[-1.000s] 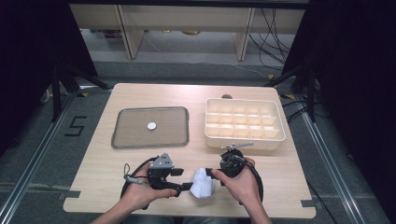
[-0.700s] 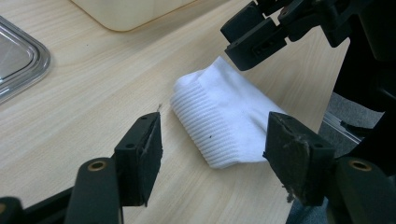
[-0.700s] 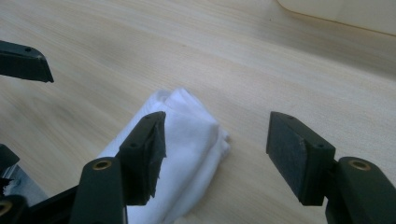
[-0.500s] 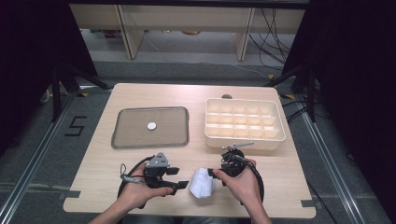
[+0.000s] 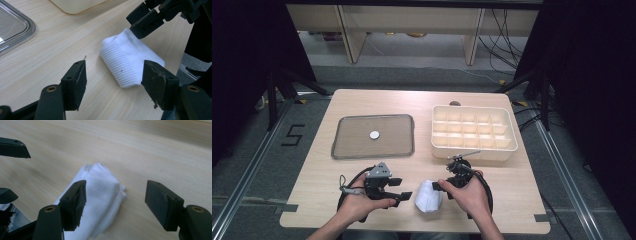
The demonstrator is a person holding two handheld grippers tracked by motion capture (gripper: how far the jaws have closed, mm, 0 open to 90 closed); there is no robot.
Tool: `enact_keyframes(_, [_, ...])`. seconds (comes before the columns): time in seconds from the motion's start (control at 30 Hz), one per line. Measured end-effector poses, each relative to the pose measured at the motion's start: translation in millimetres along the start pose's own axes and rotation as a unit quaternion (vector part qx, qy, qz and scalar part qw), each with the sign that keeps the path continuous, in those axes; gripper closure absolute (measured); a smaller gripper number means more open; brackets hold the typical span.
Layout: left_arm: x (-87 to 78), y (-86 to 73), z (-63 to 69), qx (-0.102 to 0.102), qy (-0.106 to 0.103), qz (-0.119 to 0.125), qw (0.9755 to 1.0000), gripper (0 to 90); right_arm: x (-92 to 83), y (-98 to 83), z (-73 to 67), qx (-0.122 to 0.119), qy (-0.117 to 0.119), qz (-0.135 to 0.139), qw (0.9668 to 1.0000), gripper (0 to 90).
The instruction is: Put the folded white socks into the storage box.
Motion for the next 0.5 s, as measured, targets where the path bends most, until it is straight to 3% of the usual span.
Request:
enact_keyframes(0.03, [0.2, -0.9, 0.7, -0.002, -0.001, -0.001, 1.0000, 36.0, 0.9, -0.6, -2.9, 0.018, 0.002, -0.004, 0.9998, 33.9])
enact_keyframes(0.13, [0.9, -3.0, 0.6, -0.002, -0.002, -0.004, 1.0000, 36.1, 2.4, 1.5, -1.2, 0.003, -0.005, -0.006, 1.0000, 34.0])
enact_keyframes(0.23, [2.0, -6.1, 1.2, -0.006, -0.005, -0.007, 0.9999, 36.8, 7.0, 2.9, -4.2, 0.016, -0.014, -0.024, 0.9995, 34.0])
enact_keyframes(0.43, [4.9, -6.5, 2.2, -0.009, -0.013, -0.013, 0.9998, 41.7, 8.3, 5.7, -5.2, 0.021, -0.005, -0.038, 0.9991, 33.7])
enact_keyframes(0.5, [5.7, -6.4, 3.5, -0.011, -0.013, -0.013, 0.9998, 42.1, 8.5, 4.9, -6.9, 0.042, -0.002, -0.050, 0.9979, 33.3])
Point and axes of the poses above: each handheld gripper's, and its own axes: x roughly forward along the jaws, y roughly out of its top, z roughly to its right, the point moved 3 cm from there along x, roughly forward along the jaws, and after that the axes turned 9 degrees about x, right-handed, at the moved point
